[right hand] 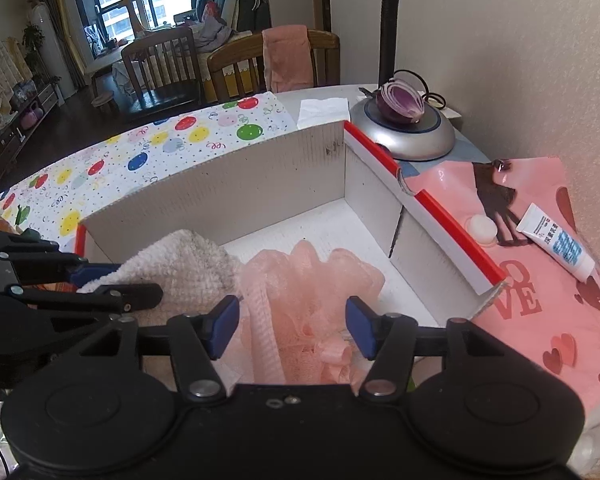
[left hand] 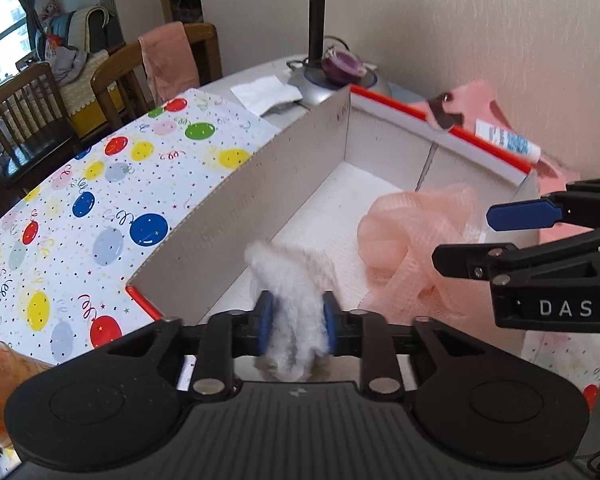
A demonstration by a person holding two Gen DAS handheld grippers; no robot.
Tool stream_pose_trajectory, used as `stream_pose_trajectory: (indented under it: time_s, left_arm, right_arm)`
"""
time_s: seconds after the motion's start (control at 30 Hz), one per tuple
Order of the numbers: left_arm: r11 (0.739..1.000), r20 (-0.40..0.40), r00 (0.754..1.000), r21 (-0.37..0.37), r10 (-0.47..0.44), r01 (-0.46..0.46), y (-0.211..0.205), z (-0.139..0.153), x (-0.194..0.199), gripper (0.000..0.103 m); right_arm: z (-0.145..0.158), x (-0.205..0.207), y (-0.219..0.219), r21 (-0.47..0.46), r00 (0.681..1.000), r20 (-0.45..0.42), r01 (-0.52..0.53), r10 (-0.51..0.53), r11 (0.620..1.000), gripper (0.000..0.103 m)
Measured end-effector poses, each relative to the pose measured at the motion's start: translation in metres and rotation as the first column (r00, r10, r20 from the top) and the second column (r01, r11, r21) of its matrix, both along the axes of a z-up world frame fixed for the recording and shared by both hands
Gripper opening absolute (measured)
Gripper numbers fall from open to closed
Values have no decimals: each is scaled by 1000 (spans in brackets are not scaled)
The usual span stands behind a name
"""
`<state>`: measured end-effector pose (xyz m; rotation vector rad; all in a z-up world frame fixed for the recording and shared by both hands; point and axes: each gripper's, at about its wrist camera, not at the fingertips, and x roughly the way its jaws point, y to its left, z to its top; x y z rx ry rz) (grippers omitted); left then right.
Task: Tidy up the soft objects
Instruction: 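Open both grippers to drop the towel and puff, then withdraw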
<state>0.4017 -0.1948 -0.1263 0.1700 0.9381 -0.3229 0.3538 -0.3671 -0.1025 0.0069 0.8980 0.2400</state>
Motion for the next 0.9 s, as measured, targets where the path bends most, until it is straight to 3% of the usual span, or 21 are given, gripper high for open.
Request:
stream_pose_trajectory:
  time_s: [0.03, 0.07, 0.1, 0.5, 0.9]
  left_arm:
    - [1000, 6, 1000, -9, -1, 1, 1, 2, -1, 62]
    - [1000, 16, 1000, -17, 0, 0, 3, 5, -3, 74]
    - [1000, 33, 999, -16, 5, -5, 4, 8, -6, 78]
    - [993, 150, 988, -116, 43, -26, 44, 61, -46, 78]
    - [980, 243, 964, -188, 110, -64, 115, 105, -102, 78]
  right_arm:
    - [3, -2, 0, -1, 1000, 6, -1, 1, 1000, 63]
    - [5, -4, 0, -2, 1000, 12, -3, 3, 1000, 63]
    - [7, -6, 0, -5, 1000, 18, -5, 5, 1000, 63]
    - [60, -42, 8, 46, 992, 121, -29, 23, 999, 77]
    - [97, -88, 56, 73, 974, 221, -74, 57, 995, 82]
